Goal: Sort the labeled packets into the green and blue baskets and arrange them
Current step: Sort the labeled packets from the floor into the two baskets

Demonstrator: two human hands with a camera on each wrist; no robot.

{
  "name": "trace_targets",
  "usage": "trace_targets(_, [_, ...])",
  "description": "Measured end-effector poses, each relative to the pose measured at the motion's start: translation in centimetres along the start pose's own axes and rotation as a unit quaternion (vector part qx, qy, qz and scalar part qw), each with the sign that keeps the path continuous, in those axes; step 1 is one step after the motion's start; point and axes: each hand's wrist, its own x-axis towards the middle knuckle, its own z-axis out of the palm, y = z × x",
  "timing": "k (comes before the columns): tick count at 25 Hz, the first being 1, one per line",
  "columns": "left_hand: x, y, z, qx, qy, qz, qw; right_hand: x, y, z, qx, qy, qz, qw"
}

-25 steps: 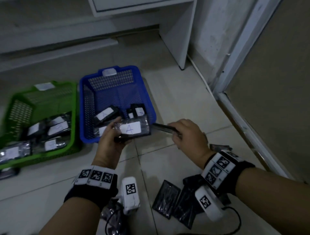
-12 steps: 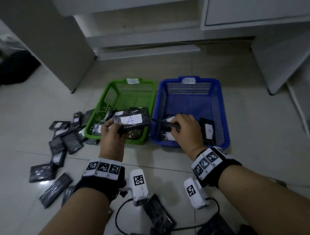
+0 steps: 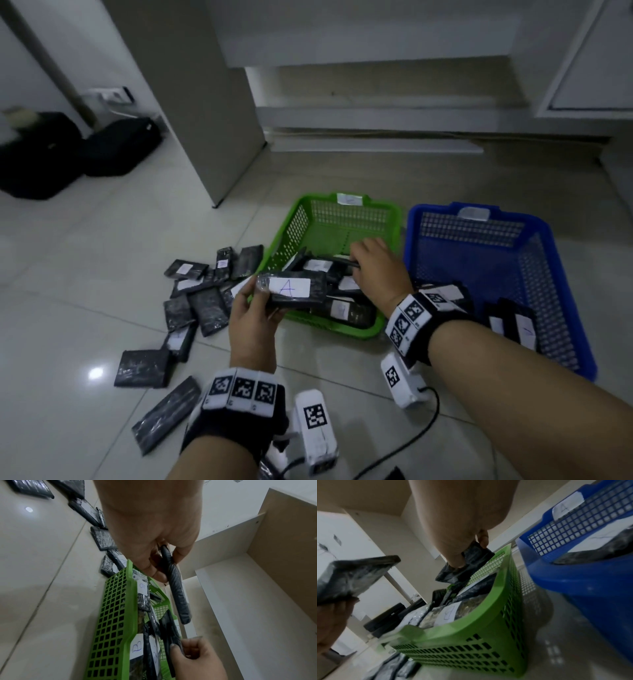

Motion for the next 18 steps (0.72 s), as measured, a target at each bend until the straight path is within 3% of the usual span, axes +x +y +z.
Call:
trace_targets(3, [1.0, -0.4, -0.5, 0.016, -0.028, 0.002, 0.999, 1.4, -0.3, 1.5, -0.044, -0.043, -0.015, 0.998])
trace_targets(8, [2.1, -1.0, 0.7, 0.008, -0.013, -0.019, 1.000, 1.5, 0.4, 2.2, 0.116, -0.121, 0.070, 0.983])
trace_targets(11, [1.8, -1.6, 2.8, 0.015, -0.032, -0.018, 0.999, -1.4, 2.1, 0.3, 0.185, -0.017, 0.140, 0.973])
trace_targets(13, [0.5, -2.9, 4.9, 0.037, -0.078, -0.002, 0.996, -5.3, 4.3, -1.2, 0.173, 0.052, 0.184, 0.966])
trace_targets(18, [-3.7, -7.9, 10.8, 0.164, -0.188, -0.003, 0.968, -15.9, 10.4, -4.1, 0.038, 0.085, 0.199, 0.976])
